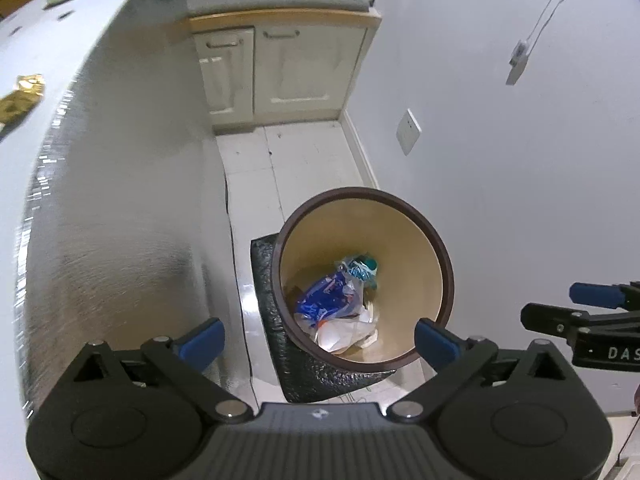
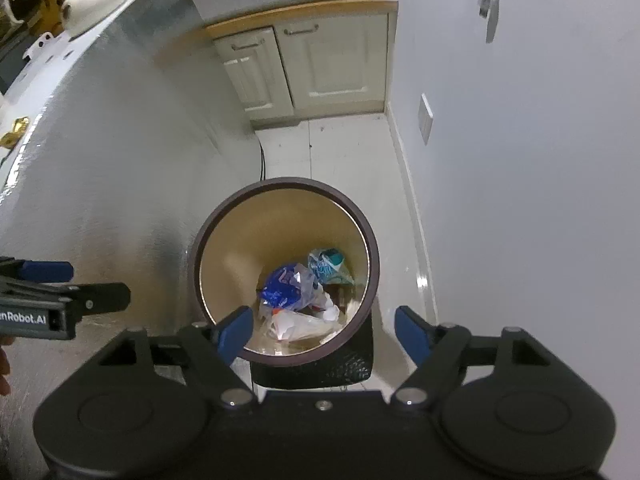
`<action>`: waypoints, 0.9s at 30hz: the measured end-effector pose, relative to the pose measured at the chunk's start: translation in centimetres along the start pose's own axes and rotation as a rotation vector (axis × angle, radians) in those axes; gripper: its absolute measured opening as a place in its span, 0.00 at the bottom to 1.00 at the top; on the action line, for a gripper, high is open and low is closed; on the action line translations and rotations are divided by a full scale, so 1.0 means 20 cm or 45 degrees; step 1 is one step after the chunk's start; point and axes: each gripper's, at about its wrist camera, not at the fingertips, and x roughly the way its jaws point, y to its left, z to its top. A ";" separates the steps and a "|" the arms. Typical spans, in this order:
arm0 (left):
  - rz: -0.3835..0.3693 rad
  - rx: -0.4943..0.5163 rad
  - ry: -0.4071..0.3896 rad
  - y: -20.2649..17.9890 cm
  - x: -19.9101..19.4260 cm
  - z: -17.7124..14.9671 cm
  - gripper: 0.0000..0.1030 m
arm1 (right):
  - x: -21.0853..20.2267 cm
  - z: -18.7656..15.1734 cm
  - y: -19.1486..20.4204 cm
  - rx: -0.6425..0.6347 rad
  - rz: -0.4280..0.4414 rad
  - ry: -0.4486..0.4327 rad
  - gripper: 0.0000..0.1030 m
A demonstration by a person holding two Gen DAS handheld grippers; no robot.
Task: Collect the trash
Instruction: 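Move both empty tools back from the wastebasket toward the table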
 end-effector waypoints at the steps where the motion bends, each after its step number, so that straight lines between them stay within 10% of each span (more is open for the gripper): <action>1: 0.003 -0.003 -0.009 -0.01 -0.02 -0.01 0.99 | -0.03 -0.01 0.00 -0.005 -0.002 -0.010 0.83; 10: 0.007 -0.027 -0.084 -0.02 -0.20 -0.11 1.00 | -0.23 -0.07 -0.01 -0.027 -0.049 -0.105 0.99; 27: -0.006 -0.035 -0.283 0.05 -0.65 -0.23 1.00 | -0.55 -0.18 0.11 -0.031 -0.074 -0.262 1.00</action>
